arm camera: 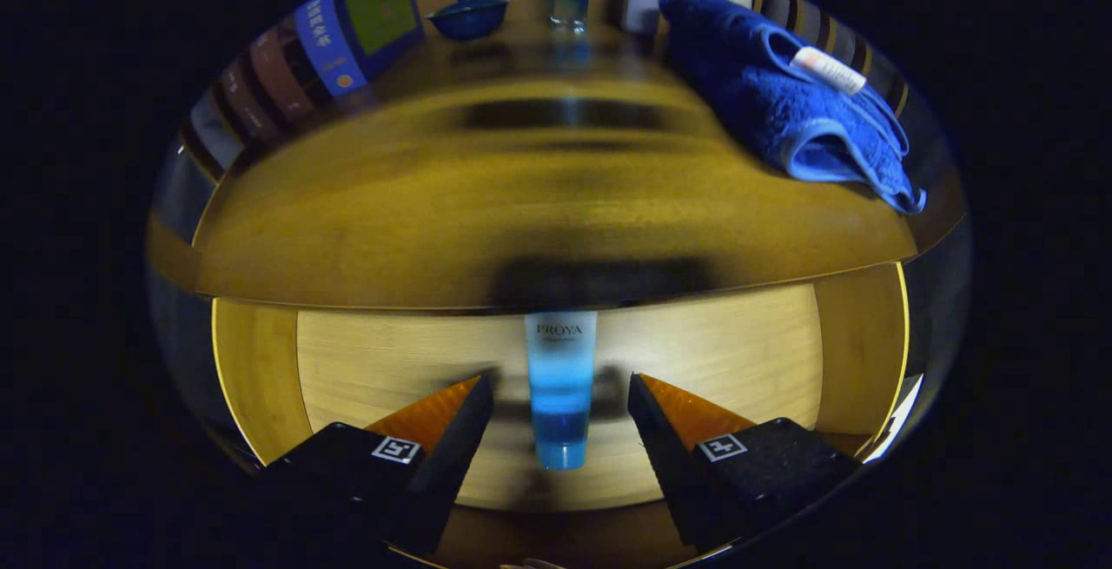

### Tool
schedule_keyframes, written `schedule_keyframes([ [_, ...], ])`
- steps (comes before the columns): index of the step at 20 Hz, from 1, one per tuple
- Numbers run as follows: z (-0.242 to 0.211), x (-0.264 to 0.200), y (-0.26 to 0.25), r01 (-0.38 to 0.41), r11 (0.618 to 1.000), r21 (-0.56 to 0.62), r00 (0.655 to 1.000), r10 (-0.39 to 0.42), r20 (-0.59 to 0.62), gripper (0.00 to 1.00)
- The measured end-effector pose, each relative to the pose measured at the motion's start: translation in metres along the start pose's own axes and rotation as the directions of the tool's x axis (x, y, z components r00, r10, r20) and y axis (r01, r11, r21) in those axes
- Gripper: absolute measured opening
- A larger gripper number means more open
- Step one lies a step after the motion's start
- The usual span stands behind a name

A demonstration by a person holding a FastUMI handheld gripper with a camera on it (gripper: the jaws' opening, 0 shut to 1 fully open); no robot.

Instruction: Pull open the drawer, take out the items inside it, and place them on the countertop above the cabinet.

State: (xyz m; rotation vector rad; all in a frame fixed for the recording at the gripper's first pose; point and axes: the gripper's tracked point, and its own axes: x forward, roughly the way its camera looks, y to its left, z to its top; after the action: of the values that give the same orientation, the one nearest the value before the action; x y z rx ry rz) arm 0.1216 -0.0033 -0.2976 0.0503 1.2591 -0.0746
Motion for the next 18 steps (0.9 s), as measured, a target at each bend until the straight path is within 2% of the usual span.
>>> schedule_keyframes([
  [2, -0.006, 0.005, -0.004, 0.025, 1.0, -0.007, 0.999, -0.026, -0.039, 0.99],
  [9, -0.018, 0.013, -0.009, 0.079, 0.997, -0.017, 0.989, -0.08, -0.126, 0.72],
  [13, -0.022, 0.023, 0.002, 0.034, 0.999, -0.029, 0.99, -0.038, -0.136, 0.56],
  [15, -0.016, 0.011, 0.001, 0.047, 0.996, -0.076, 0.991, -0.056, -0.125, 0.48],
  [17, -0.021, 0.019, 0.0, 0.045, 0.996, -0.078, 0.992, -0.053, -0.113, 0.48],
  [18, -0.018, 0.015, 0.0, 0.042, 0.997, -0.068, 0.992, -0.05, -0.113, 0.42],
])
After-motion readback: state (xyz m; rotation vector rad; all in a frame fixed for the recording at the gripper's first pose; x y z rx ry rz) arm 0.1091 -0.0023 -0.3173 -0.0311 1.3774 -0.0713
